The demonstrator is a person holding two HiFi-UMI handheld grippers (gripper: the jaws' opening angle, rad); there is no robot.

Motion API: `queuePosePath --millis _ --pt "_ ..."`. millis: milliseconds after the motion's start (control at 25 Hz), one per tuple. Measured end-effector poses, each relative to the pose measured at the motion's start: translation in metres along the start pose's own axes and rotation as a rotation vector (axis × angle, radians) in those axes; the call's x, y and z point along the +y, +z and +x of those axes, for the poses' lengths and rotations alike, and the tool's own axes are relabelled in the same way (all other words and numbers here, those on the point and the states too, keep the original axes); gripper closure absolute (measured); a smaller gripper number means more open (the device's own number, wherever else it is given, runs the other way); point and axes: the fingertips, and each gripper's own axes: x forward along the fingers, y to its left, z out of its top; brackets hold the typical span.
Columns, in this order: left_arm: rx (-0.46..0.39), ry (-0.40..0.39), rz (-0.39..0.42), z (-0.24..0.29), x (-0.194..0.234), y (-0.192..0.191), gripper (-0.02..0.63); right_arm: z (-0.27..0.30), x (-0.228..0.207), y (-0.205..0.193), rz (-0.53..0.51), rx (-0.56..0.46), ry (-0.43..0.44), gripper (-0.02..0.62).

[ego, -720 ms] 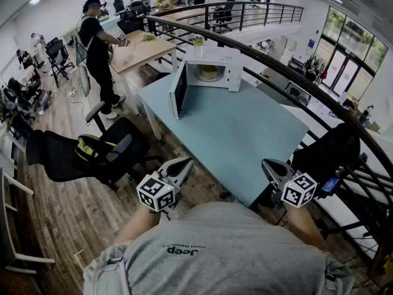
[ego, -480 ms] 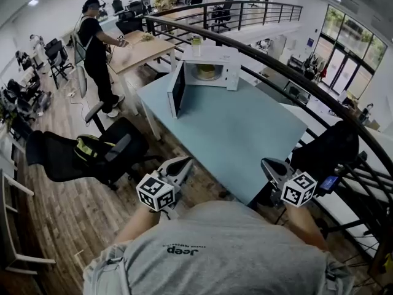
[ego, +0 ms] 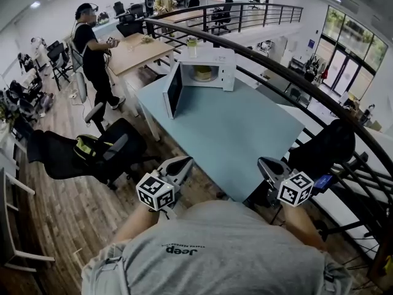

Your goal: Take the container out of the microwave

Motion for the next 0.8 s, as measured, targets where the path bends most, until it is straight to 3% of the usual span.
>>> queuePosePath --millis 520,800 --pt "0.044 0.07 0.002 0.007 -0.045 -0.013 0.597 -0.01 0.006 -0.011 -0.01 0.005 0.143 0.578" --pt "0.066 0.092 -0.001 0.001 -0.04 -0.023 0.598 0.008 0.008 -0.026 0.005 0.037 0.184 0.578"
